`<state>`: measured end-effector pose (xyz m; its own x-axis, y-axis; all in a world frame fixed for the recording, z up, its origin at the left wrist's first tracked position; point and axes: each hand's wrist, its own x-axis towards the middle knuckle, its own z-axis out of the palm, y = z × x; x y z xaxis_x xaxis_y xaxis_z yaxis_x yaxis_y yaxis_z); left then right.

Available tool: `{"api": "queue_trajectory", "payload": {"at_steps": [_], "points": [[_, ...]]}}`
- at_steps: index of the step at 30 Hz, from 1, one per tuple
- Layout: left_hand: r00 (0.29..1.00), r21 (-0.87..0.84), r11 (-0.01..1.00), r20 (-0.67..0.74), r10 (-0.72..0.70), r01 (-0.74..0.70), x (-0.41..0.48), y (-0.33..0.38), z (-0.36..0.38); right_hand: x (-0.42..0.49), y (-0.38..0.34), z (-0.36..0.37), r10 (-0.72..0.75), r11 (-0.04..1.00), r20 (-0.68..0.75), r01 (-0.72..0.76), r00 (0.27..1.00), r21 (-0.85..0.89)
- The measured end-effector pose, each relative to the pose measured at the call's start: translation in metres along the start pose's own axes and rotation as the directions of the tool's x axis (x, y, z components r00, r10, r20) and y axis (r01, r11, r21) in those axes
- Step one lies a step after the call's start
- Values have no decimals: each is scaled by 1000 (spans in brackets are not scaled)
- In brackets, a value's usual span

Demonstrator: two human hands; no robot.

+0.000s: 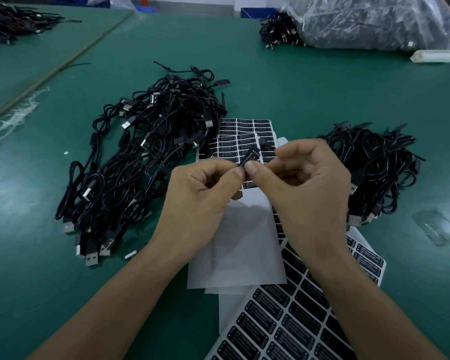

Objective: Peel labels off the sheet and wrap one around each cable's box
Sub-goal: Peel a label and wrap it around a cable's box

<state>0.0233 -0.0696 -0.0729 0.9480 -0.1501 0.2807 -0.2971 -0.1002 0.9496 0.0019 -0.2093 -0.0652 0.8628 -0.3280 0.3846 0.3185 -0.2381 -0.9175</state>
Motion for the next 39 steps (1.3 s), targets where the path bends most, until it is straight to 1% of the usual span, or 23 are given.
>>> {"api": "queue_trajectory", "payload": {"at_steps": [6,12,17,21,25,27,31,34,36,39], "points": [[999,-4,1000,32,16,-16,1,0,2,2,2,0,38,998,61,-41,997,45],[998,-33,999,51,43,-41,0,0,1,2,3,-1,73,995,49,-76,996,62],[998,19,998,27,65,-66,0,-2,1,1,2,-1,41,999,0,-41,999,10],[999,45,998,12,39,-39,-1,-3,2,1,1,0,2,1000,-27,-2,1000,-1],[999,48,998,19,46,-47,-1,-2,2,2,-1,0,-46,998,25,45,999,34],[999,26,999,23,37,-37,-1,-1,2,2,0,-1,-15,999,61,12,998,43],[999,25,1000,49,15,-16,-1,-2,3,4,5,0,82,994,68,-86,994,63],[998,-11,1000,69,-3,4,0,-1,3,6,4,-1,42,998,86,-45,995,33],[993,-18,1000,114,-9,11,1,0,1,6,3,-1,-8,1000,102,10,995,-14],[984,-2,1000,180,-6,6,2,1,-2,5,2,0,-46,998,104,51,994,-46]]}}
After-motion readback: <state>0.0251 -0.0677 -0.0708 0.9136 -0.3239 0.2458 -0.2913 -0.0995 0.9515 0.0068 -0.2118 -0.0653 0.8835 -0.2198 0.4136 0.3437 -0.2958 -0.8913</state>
